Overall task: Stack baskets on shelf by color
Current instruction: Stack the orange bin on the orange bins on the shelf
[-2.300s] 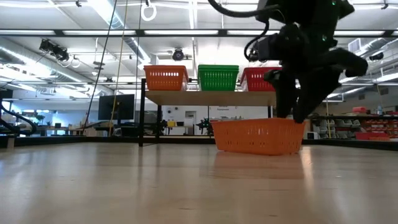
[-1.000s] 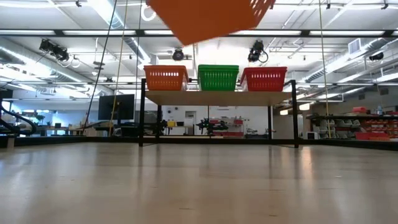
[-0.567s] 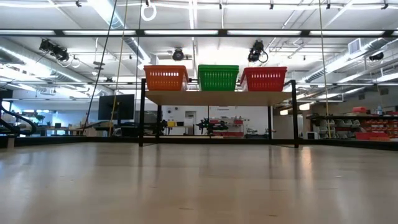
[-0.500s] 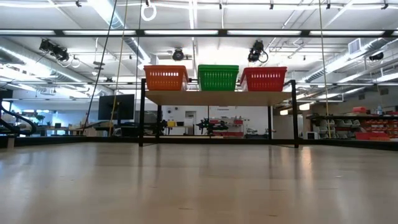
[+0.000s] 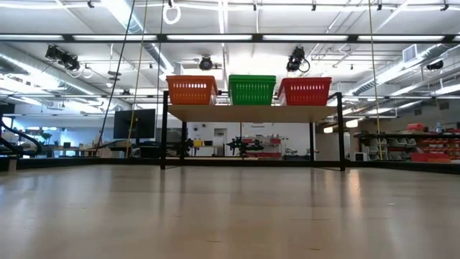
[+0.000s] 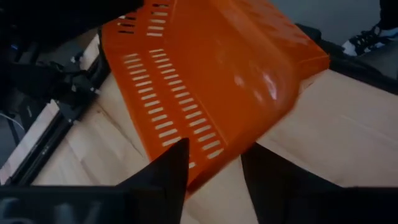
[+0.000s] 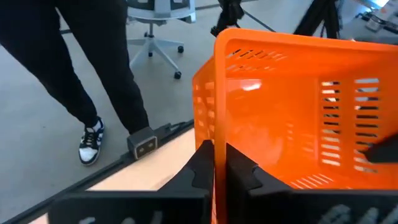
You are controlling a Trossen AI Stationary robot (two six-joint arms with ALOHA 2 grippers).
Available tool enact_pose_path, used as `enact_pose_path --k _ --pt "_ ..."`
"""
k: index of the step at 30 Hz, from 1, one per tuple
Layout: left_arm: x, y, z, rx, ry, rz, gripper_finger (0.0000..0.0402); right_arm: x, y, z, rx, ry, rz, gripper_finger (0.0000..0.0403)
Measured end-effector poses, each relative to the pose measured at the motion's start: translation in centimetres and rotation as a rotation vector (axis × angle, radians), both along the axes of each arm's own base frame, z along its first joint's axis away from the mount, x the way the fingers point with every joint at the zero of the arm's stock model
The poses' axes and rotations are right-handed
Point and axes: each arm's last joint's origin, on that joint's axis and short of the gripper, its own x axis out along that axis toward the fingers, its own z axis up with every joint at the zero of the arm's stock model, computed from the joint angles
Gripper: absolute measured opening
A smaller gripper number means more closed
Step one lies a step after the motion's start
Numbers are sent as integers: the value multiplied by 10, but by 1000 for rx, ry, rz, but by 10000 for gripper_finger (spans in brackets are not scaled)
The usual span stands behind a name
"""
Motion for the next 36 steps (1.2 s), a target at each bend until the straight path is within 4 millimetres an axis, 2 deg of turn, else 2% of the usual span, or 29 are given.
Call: enact_pose_path --k 3,8,14,23,27,32,36 --pt "-3 -3 -2 11 22 -13 109 2 -3 0 -8 -4 -26 29" --pt "-7 -10 -3 16 33 -45 17 5 -12 1 -16 -10 -65 44" --pt "-10 -11 -6 33 68 -47 11 7 -21 -1 -23 1 -102 62" --pt "-24 -16 -12 140 156 -86 9 12 -25 3 131 61 -223 95" --pt "-26 -21 -13 122 158 -100 8 17 -31 7 145 6 -281 138" --pt "-27 -22 -13 116 162 -102 8 21 -41 10 198 10 -357 215" --pt "-29 -16 -17 92 236 4 8 21 -48 7 213 55 -444 270"
